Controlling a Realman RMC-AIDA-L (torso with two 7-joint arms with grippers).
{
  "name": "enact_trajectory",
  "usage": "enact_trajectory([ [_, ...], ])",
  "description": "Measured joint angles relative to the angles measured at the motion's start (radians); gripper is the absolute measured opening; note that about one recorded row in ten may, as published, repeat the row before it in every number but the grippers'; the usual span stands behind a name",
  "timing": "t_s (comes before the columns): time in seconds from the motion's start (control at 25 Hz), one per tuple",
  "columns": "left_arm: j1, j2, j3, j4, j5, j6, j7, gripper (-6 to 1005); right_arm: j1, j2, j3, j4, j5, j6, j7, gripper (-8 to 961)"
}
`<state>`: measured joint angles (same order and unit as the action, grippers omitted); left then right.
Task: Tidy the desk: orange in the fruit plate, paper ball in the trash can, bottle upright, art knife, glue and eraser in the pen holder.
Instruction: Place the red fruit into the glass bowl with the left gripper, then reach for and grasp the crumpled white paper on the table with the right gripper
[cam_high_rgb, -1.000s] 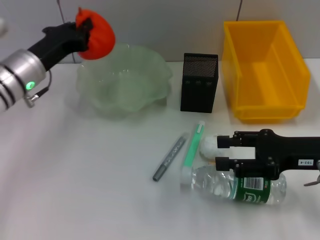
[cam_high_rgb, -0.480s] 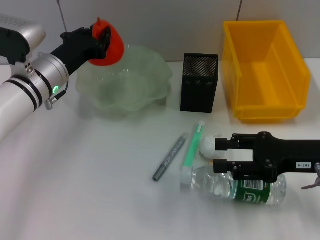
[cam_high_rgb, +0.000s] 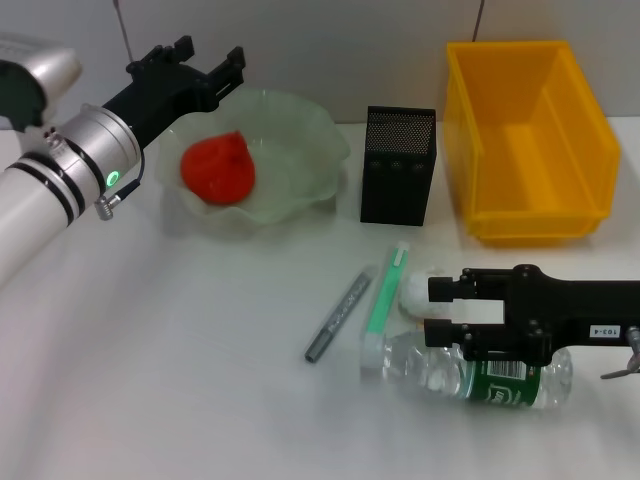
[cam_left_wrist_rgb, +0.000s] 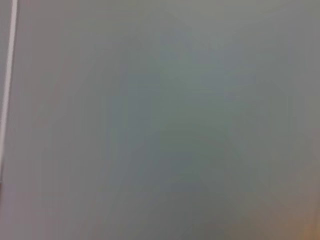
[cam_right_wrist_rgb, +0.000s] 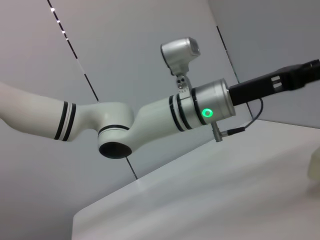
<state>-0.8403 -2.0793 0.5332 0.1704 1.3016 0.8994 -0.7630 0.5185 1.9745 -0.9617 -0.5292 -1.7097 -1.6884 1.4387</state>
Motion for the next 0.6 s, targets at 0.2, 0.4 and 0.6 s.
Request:
enact_trajectory([
  [0.2,0.051,0.009,0.048,0.025,0.006,0.183,-0.175,665,-0.001,0.0,0.003,0.0,0.005,0.011,0.0,675],
  [0.4,0.194,0.018,0.21,0.202,0.007,0.469,-0.433,727,0.0,-0.001,0.013,-0.004,0.007,0.011,0.0,675],
  [0.6,0.335,0.08,0.353,0.338,0.02,0.601,-0.649,725,0.005,-0.002,0.026,-0.012,0.008,0.0,-0.003,675],
])
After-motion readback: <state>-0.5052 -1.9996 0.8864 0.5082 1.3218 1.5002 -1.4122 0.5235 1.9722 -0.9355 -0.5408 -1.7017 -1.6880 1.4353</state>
